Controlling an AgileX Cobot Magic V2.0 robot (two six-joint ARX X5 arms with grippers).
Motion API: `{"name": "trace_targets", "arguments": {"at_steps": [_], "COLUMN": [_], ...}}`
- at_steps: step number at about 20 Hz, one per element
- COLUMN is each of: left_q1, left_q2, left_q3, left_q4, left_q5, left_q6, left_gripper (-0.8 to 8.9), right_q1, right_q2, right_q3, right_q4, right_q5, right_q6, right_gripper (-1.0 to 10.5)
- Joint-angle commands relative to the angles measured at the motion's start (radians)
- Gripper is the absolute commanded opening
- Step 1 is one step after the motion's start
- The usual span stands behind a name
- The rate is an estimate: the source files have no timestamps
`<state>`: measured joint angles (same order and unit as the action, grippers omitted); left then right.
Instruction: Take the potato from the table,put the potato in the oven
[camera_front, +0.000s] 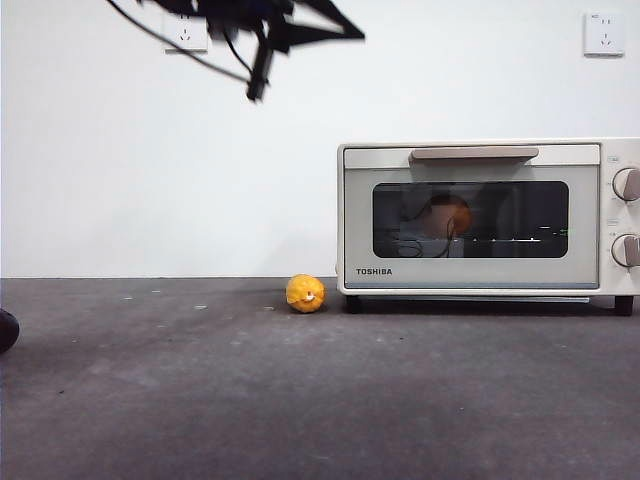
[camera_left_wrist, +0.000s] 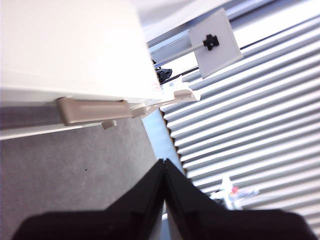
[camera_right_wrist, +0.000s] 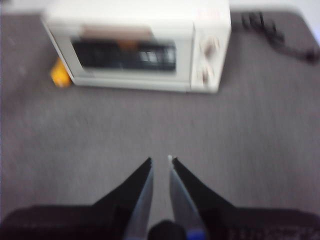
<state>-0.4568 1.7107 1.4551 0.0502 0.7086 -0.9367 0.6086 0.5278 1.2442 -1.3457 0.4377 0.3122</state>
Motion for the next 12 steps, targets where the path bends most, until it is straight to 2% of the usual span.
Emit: {"name": "trace_targets", "arguments": {"at_steps": [1, 5, 7, 9, 12], "left_q1": [0.000, -0.006, -0.012, -0.013, -0.013], "left_q2": [-0.058, -0.182, -0.252, -0.347, -0.468], "left_q3": [0.002, 0.002, 0.002, 0.002, 0.002], "left_q4": [-0.091, -0.296, -0.405, -0.534, -0.675], "left_q5": [-0.002, -0.076, -0.150, -0.265, -0.425], "left_q6": [0.187, 0.402, 0.501, 0.587, 0.635], "left_gripper": [-0.06, -0.06, -0.06, -0.05, -0.05], "right_q1": [0.001, 0.001, 0.001, 0.001, 0.001], "right_q2": [0.014, 0.034, 0.045, 0.062, 0.083], "right_q3": [0.000, 0.000, 0.000, 0.000, 0.000], "right_q4": [-0.033, -0.033, -0.033, -0.033, -0.033], "right_q5": [0.001, 0.025, 0.043, 0.071, 0.103], "right_q6": [0.139, 0.158, 0.159, 0.159, 0.156], "right_gripper": [0.6, 0.6, 0.6, 0.6, 0.6]}}
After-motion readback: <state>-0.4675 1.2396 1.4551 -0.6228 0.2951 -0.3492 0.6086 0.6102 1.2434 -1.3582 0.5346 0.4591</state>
